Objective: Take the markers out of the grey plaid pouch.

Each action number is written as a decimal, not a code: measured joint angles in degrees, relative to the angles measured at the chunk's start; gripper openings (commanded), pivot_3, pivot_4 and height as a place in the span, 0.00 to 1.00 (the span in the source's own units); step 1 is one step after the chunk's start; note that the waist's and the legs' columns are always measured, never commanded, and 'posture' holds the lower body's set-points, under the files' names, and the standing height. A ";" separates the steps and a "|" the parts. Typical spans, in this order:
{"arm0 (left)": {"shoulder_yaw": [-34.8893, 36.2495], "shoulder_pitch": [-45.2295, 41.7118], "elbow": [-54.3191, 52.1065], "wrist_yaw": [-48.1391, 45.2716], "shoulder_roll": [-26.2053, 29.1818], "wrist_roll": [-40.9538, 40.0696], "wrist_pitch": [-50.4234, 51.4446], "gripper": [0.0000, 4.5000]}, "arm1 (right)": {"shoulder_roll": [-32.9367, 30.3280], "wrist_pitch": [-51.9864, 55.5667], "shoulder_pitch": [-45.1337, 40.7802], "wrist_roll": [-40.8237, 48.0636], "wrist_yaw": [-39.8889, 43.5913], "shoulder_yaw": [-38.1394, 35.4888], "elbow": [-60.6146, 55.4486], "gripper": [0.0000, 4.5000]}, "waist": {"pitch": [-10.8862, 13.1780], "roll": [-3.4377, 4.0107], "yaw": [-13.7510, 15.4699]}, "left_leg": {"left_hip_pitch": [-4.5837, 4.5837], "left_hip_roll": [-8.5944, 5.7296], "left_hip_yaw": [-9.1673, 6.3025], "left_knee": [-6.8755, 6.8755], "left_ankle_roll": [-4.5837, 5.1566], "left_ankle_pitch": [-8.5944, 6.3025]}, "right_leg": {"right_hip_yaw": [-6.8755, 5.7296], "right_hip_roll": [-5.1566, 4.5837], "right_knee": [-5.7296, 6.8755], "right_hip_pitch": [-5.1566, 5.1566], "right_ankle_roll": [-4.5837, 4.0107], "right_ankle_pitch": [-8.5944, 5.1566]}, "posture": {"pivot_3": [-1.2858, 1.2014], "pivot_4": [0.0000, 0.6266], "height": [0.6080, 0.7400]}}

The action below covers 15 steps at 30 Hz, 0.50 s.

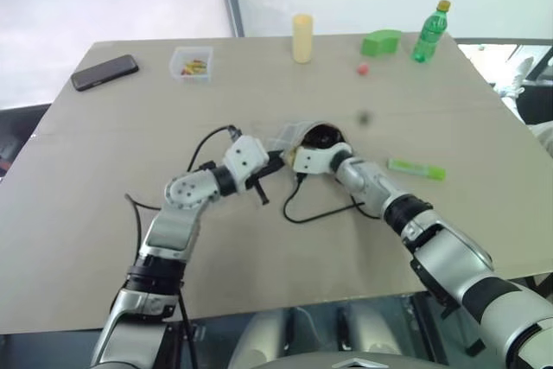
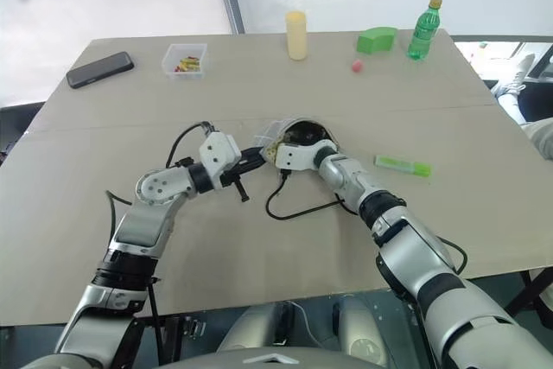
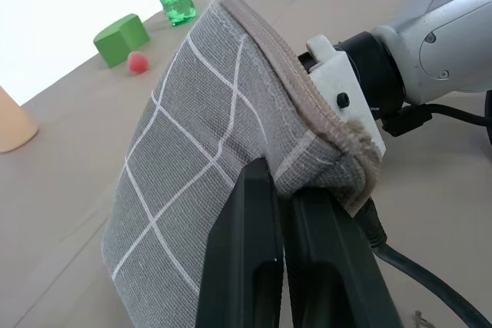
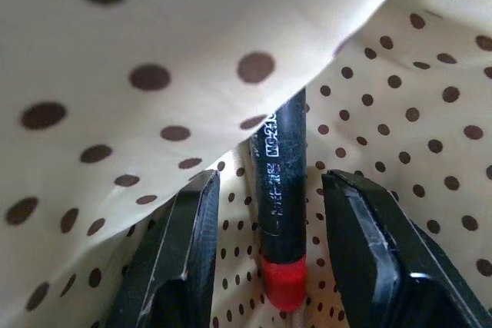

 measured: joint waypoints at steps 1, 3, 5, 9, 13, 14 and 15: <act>0.02 0.26 -0.35 0.00 0.05 0.00 0.14 0.00 | -0.02 -0.22 0.18 0.05 0.12 -0.03 -0.10 0.48 | 0.00 0.00 0.01 | 0.00 0.00 0.00 -0.02 0.00 0.00 | 0.00 0.00 -0.03 0.00 0.00 0.00 | 0.52 0.24 1.00; -0.03 0.73 -1.05 0.00 0.11 0.00 0.60 0.00 | 0.04 -0.50 0.98 0.59 0.46 -0.43 -0.47 0.48 | 0.01 0.02 0.04 | 0.00 0.00 0.00 -0.09 0.00 0.00 | -0.01 0.01 -0.10 0.00 0.00 0.00 | 0.52 0.24 1.00; -0.05 0.78 -1.30 0.00 0.16 -0.01 0.86 0.00 | 0.02 -0.53 1.54 1.33 0.86 -1.00 -0.83 0.48 | 0.01 0.02 0.03 | 0.00 0.00 0.00 -0.11 0.00 0.00 | -0.01 0.01 -0.13 0.01 0.00 0.00 | 0.52 0.24 1.00; -0.05 0.76 -1.32 -0.28 0.28 -0.40 0.86 0.00 | -0.05 0.37 2.28 2.24 1.71 -1.99 -1.85 0.48 | 0.01 0.02 0.03 | 0.00 0.02 -0.01 -0.15 0.00 0.00 | -0.02 0.01 -0.15 0.01 0.00 0.00 | 0.52 0.24 1.00; -0.17 0.75 -1.43 -1.24 0.37 -1.40 0.86 0.00 | 0.02 1.74 2.47 3.99 2.46 -3.61 -1.89 0.48 | 0.01 0.02 0.03 | 0.00 0.03 -0.01 -0.15 0.00 0.01 | -0.01 0.00 -0.15 0.01 0.00 0.00 | 0.52 0.24 1.00; -0.20 0.75 -1.48 -1.47 0.40 -1.74 0.87 0.00 | 0.07 1.99 2.47 4.42 2.71 -4.12 -1.86 0.48 | 0.02 0.03 0.03 | 0.00 0.03 -0.01 -0.15 0.00 0.01 | -0.01 -0.01 -0.15 0.01 0.00 0.00 | 0.52 0.24 1.00; -0.33 0.75 -1.54 -1.96 0.41 -2.20 0.90 0.00 | 0.06 2.27 2.47 4.78 2.87 -4.72 -1.78 0.48 | 0.02 0.03 0.03 | 0.00 0.03 -0.01 -0.16 0.00 0.01 | -0.02 -0.02 -0.16 0.01 0.00 0.00 | 0.52 0.24 1.00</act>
